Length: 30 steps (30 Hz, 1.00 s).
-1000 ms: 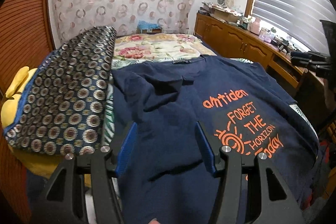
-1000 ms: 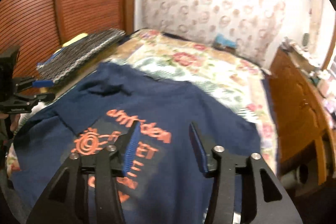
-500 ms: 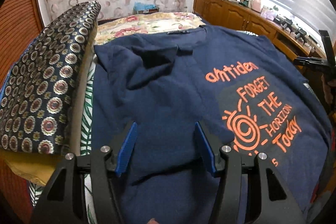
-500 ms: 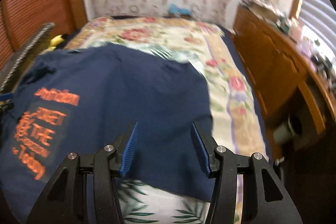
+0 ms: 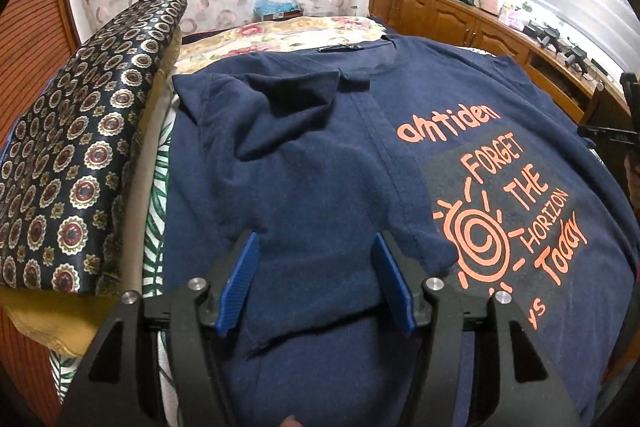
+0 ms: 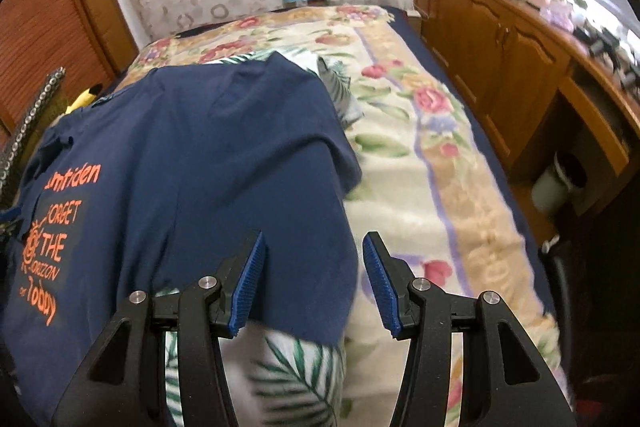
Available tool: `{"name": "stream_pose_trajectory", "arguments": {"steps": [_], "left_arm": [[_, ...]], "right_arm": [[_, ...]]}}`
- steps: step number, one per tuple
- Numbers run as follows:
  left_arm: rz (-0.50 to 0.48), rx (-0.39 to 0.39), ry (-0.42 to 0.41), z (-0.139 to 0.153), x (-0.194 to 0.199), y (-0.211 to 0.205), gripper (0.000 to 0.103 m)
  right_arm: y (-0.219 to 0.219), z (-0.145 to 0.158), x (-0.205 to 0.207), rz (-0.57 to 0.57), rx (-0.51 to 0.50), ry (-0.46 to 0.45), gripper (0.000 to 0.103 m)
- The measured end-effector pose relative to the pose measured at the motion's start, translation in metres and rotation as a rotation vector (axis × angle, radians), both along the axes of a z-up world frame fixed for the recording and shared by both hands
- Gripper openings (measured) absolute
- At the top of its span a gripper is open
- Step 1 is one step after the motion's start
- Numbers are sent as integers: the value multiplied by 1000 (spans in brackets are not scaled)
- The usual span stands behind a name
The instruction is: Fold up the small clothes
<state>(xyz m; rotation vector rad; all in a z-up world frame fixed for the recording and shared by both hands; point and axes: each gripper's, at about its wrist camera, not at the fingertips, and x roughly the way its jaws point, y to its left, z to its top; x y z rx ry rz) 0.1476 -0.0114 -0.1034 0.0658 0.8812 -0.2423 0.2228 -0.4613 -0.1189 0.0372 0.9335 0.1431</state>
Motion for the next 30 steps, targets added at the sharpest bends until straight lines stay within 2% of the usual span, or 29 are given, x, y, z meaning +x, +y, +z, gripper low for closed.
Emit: {"name": "stream_pose_trajectory", "arguments": {"steps": [6,9,13,15,19,24,30], "left_arm": [[-6,3,3,-1,5,-2,65],[-8,4,3,-1,7,-4,66],[-8,4,3,-1,7,-4,67],[-8,3,3,-1,7,-4,67],[-8,4,3,-1,7,-4,67],[-8,3,3,-1,7,-4,68],[-8,3,3,-1,7,-5,68]], "right_arm": [[-11,-4,-18,1,79,17,51],[-16,-5,-21,-2,131,22,47],[-16,-4,-23,18,174,24,31],[-14,-2,-24,29,160,18,23],[-5,9,-27,36,67,-29,8],[6,30,-25,52,10,-108,5],[47,67,-12,126,-28,-208,3]]}}
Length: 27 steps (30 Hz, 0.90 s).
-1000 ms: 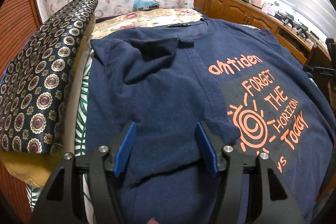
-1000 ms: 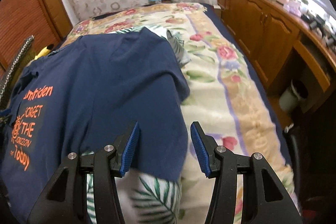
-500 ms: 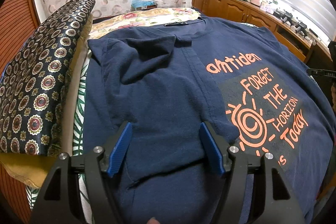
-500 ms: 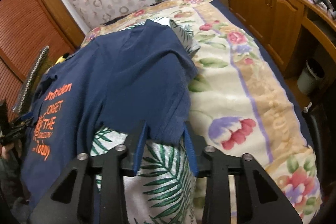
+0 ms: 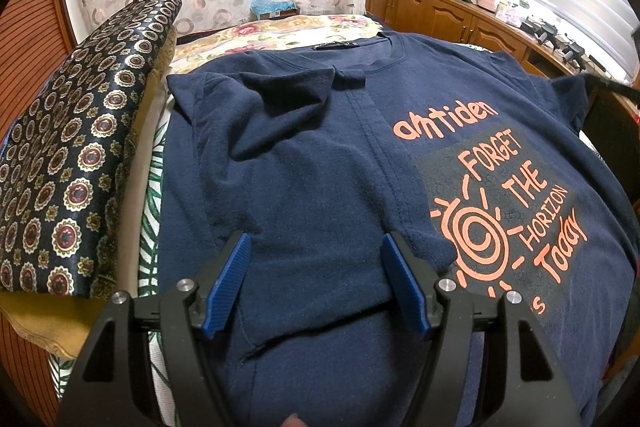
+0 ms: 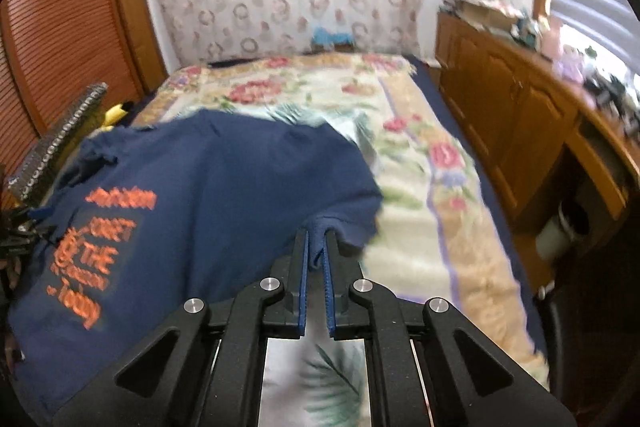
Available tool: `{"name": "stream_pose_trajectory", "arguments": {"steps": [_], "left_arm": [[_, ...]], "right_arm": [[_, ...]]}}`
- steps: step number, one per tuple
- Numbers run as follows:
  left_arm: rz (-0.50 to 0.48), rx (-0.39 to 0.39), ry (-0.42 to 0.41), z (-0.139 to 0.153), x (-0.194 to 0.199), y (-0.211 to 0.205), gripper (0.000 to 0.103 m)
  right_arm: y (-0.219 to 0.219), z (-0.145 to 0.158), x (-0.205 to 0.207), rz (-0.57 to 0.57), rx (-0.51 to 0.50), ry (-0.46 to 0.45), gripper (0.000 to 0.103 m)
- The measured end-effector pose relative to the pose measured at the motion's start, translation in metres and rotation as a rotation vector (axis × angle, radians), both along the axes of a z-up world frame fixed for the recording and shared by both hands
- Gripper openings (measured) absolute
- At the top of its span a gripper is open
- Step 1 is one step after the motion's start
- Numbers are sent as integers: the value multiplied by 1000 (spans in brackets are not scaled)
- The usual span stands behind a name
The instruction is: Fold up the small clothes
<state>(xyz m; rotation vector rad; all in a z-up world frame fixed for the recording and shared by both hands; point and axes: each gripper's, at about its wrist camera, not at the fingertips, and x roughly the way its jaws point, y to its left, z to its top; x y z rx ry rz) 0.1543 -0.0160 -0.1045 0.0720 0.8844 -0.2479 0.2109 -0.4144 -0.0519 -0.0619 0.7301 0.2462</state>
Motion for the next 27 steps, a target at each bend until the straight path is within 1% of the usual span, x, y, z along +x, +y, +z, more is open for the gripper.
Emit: {"name": "stream_pose_trajectory", "arguments": {"steps": [3,6,8,12,16,20,22,25,26,27], "left_arm": [[0,0,0,0,0,0,68],[0,0,0,0,0,0,68],[0,0,0,0,0,0,68],[0,0,0,0,0,0,68],[1,3,-1,0,0,0,69],[3,7,-1,-1,1,-1,69],[3,7,-1,-1,1,-1,69],[3,7,-1,-1,1,-1,69],[3,8,-1,-1,0,-1,69],[3,10,-2,-1,0,-1,69]], "right_arm": [[30,12,6,50,-3,-31,3],[70,14,8,140,11,-39,3],[94,9,6,191,13,-28,3],[136,-19,-2,295,8,37,3],[155,-44,-8,320,-16,86,3],[147,-51,-10,309,-9,114,4],[139,-47,-11,283,-24,106,16],[123,-37,-11,238,-24,77,30],[115,-33,-10,217,-19,64,32],[108,-30,-8,202,-13,54,38]]}}
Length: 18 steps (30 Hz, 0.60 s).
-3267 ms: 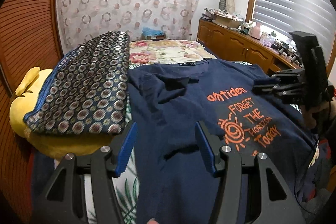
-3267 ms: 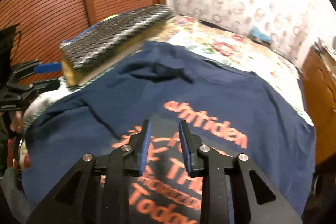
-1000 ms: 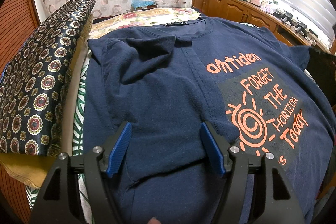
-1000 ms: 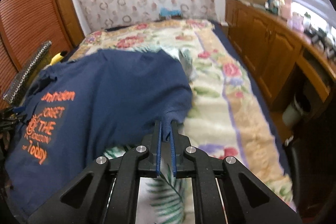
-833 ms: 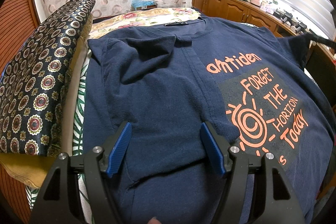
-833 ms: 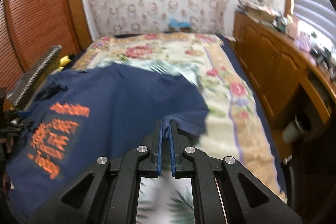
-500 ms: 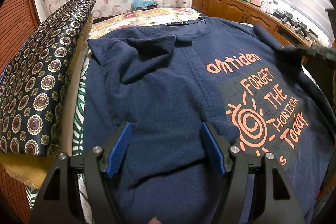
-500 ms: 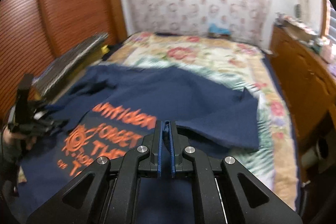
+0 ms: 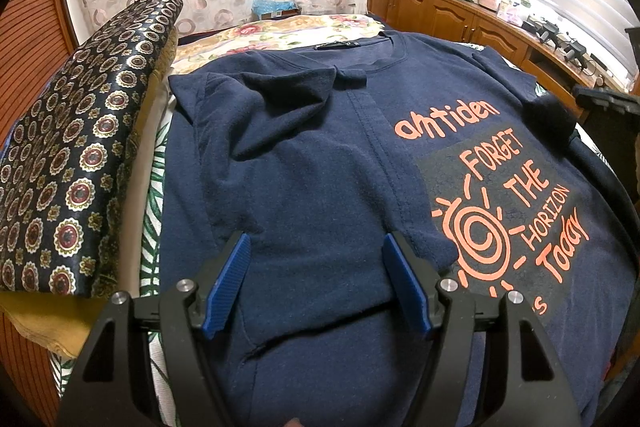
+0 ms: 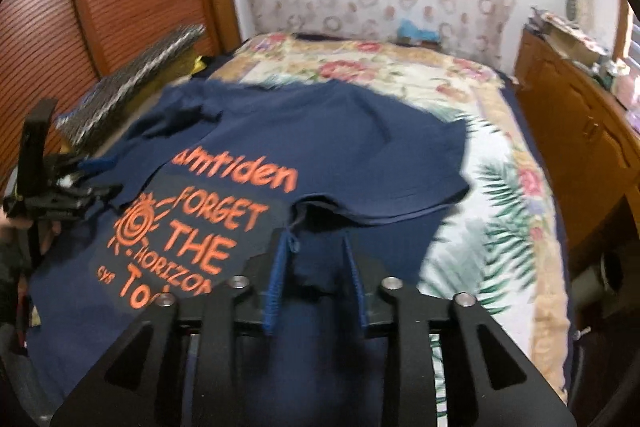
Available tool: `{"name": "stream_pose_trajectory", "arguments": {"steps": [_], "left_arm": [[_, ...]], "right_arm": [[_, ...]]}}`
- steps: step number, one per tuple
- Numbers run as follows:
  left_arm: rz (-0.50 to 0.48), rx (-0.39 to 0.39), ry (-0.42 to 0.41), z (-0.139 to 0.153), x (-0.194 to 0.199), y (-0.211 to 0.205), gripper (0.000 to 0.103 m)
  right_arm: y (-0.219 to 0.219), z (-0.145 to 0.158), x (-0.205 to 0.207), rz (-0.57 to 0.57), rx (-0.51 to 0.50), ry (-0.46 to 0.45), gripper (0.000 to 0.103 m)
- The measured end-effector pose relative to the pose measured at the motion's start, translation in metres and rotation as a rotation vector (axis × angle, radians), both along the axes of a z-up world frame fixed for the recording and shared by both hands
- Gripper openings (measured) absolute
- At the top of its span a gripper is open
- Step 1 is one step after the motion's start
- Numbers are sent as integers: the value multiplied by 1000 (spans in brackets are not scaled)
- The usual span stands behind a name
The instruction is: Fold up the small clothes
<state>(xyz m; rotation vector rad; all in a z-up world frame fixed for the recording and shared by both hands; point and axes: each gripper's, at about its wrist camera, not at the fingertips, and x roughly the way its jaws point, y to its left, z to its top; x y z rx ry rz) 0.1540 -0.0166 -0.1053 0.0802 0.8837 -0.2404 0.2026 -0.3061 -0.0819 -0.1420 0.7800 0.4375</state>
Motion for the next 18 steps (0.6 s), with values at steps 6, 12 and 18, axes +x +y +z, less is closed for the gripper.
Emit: {"name": "stream_pose_trajectory", "arguments": {"steps": [6,12,18], "left_arm": [[8,-6,-46,8,-10,2,69],[7,-2,-133,31,-30,1,69],[4,-42,-169,46,-39,5,69]], "right_arm": [[-31,-1,37,-123,-44,-15,44],[-48,-27,87,-220,-34,65,44],[-59,-35,111,-295,15,117,33]]}}
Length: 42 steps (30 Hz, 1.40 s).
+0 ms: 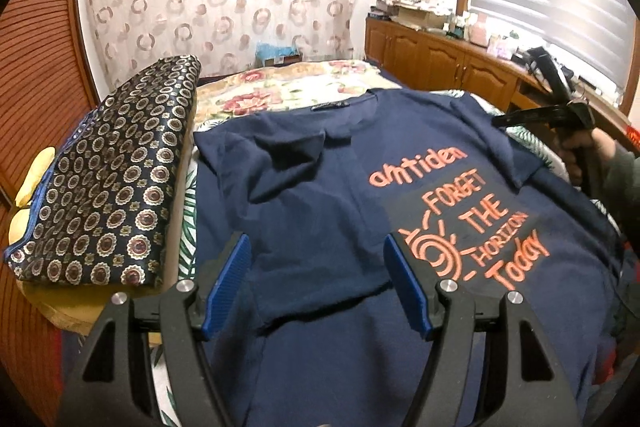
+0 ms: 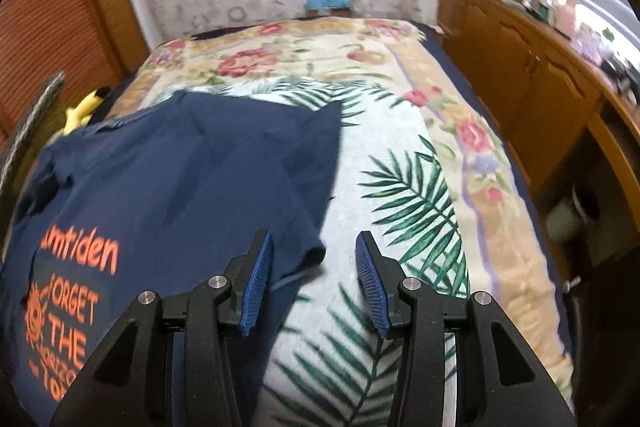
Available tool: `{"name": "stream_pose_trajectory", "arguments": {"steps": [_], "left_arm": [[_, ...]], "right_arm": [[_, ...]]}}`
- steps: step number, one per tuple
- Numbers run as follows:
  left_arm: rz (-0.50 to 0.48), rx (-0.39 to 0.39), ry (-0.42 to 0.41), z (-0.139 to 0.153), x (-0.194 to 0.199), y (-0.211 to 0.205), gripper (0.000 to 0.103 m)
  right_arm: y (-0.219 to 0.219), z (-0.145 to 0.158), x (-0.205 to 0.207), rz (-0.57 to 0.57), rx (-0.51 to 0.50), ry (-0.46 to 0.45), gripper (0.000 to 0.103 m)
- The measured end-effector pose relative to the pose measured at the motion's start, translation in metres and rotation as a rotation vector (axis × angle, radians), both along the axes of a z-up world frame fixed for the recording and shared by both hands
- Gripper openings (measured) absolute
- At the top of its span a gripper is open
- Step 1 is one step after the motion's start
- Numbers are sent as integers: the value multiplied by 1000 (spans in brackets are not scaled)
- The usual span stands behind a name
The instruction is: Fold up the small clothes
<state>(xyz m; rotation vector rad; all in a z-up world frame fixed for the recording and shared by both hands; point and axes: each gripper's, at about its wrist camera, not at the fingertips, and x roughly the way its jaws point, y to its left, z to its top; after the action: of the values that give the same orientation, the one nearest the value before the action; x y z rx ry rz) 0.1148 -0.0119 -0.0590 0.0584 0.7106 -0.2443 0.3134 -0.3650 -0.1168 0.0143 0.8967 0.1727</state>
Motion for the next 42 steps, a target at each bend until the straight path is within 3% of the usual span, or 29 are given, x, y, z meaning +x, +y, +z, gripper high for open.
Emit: {"name": "stream_pose_trajectory", "arguments": {"steps": [2,3,5,15,20,21,24,25,30,35,39,42], "left_arm": [[-1,-4,-5,2,-2,0,69],[-1,-1,-6,3,-3,-1,69],[0,5,-10,4,-4,-1,69],[22,13,-18,8,1,11,69],[34,17,-17,13,12,17,69],[34,16,-19,15,15,18,69],[28,2,-24,21,26,22,69],[28,0,-23,23,29,22,69],[27,-6,-6,31,58,27,69],[23,12,37,33,90,29,68],[15,53,73,32,112,26,63],[11,73,127,26,131,24,57]], "right_arm": [[3,4,0,14,10,-4,22],[7,5,0,30,2,-6,7],[17,11,-2,61,-32,-27,3],[86,55,-1,235,-6,-111,1],[130,56,13,321,-20,-92,1],[135,55,15,330,-24,-86,5],[134,54,23,356,-18,-84,33],[129,53,25,357,-20,-87,37],[99,43,27,314,-86,-92,40],[66,14,34,294,-134,-55,40],[57,-5,39,282,-141,-31,40],[54,-10,37,288,-121,-62,41]]}}
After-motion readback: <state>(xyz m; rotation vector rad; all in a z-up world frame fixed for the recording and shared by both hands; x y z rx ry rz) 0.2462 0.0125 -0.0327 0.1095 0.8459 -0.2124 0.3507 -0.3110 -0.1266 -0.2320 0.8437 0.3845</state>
